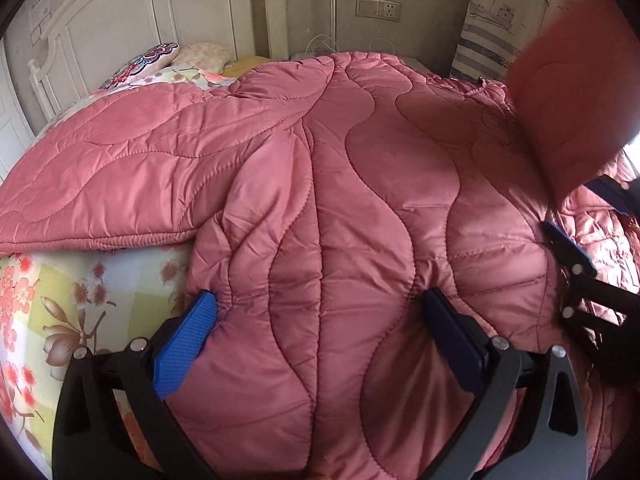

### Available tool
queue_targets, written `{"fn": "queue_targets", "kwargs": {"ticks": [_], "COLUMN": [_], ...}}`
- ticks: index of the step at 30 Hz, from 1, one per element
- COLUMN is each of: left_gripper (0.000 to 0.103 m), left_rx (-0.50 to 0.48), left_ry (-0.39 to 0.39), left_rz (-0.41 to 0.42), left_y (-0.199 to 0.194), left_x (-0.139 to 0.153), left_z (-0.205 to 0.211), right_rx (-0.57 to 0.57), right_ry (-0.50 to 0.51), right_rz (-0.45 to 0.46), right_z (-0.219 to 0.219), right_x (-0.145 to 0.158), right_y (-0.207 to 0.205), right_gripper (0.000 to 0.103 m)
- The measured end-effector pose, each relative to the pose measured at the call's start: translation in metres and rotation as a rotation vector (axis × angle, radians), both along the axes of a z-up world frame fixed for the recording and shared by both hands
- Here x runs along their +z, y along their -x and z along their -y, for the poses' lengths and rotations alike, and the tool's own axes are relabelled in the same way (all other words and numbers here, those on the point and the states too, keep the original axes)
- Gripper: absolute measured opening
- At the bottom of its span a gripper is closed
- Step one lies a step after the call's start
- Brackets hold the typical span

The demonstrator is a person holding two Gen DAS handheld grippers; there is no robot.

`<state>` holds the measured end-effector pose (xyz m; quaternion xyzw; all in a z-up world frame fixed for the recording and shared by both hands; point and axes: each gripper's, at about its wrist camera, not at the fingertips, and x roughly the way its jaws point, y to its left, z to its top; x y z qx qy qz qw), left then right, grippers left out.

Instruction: Fold large clothes

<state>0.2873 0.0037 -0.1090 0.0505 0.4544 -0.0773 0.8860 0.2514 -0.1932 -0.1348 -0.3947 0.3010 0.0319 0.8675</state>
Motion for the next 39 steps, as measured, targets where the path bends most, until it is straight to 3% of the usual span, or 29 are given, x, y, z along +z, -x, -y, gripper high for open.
{"fn": "queue_targets", "kwargs": {"ticks": [1,3,9,14,15,17,19,21,24,26,29,30,32,33,34,35,39], "left_gripper": [0.101,0.101,0.101,0.101,0.101,0.101,0.101,0.101,0.101,0.101,0.099,0.095,0.067,0.037,0.018,0.012,0.010], "left_rx": [0.000,0.001,0.007,-0.049,-0.077,-0.108,-0.141,-0.160,-0.162,-0.102,-0.017,-0.005,-0.034,-0.065,-0.063,-0.060,-0.060], "left_ry": [-0.003,-0.004,-0.017,-0.026,0.005,0.072,0.126,0.103,0.032,0.008,0.173,0.219,0.185,0.191,0.195,0.214,0.247], "left_rz": [0.000,0.001,0.007,-0.018,-0.012,0.011,0.053,0.123,0.164,0.104,-0.045,-0.076,-0.020,-0.024,-0.020,-0.019,0.000], "left_y": [-0.001,-0.001,0.001,0.011,0.014,0.016,0.012,-0.002,-0.034,-0.072,-0.117,-0.124,-0.117,-0.111,-0.103,-0.093,-0.057], "left_x": [0.000,0.000,0.001,0.011,0.018,0.031,0.051,0.071,0.076,0.059,0.024,0.013,0.015,0.019,0.021,0.027,0.037], "left_z": [0.001,0.001,0.003,0.011,0.013,0.017,0.029,0.050,0.078,0.085,0.072,0.070,0.076,0.080,0.082,0.081,0.072], "right_rx": [-0.016,-0.072,-0.308,-0.626,-0.658,-0.672,-0.663,-0.608,-0.569,-0.591,-0.623,-0.636,-0.653,-0.663,-0.668,-0.672,-0.691], "right_ry": [-0.031,-0.112,-0.399,-0.607,-0.705,-0.829,-0.855,-0.873,-0.844,-0.823,-0.906,-0.937,-0.986,-1.007,-1.020,-1.039,-1.085], "right_rz": [0.014,0.012,0.086,-0.073,-0.076,-0.068,-0.033,-0.010,0.013,0.014,0.010,0.020,0.029,0.035,0.039,0.047,0.066], "right_z": [0.008,0.030,0.142,0.252,0.272,0.292,0.298,0.298,0.292,0.295,0.288,0.292,0.298,0.303,0.306,0.309,0.319], "right_x": [0.001,0.015,0.057,0.017,0.017,0.020,0.024,0.028,0.024,0.011,0.020,0.021,0.021,0.020,0.020,0.020,0.020], "right_y": [0.002,0.000,-0.010,-0.040,-0.037,-0.029,-0.023,-0.023,-0.025,-0.030,-0.007,-0.003,0.002,0.003,0.004,0.006,0.009], "right_gripper": [0.053,0.070,0.072,0.071,0.071,0.071,0.071,0.071,0.071,0.071,0.071,0.071,0.071,0.071,0.071,0.071,0.071]}}
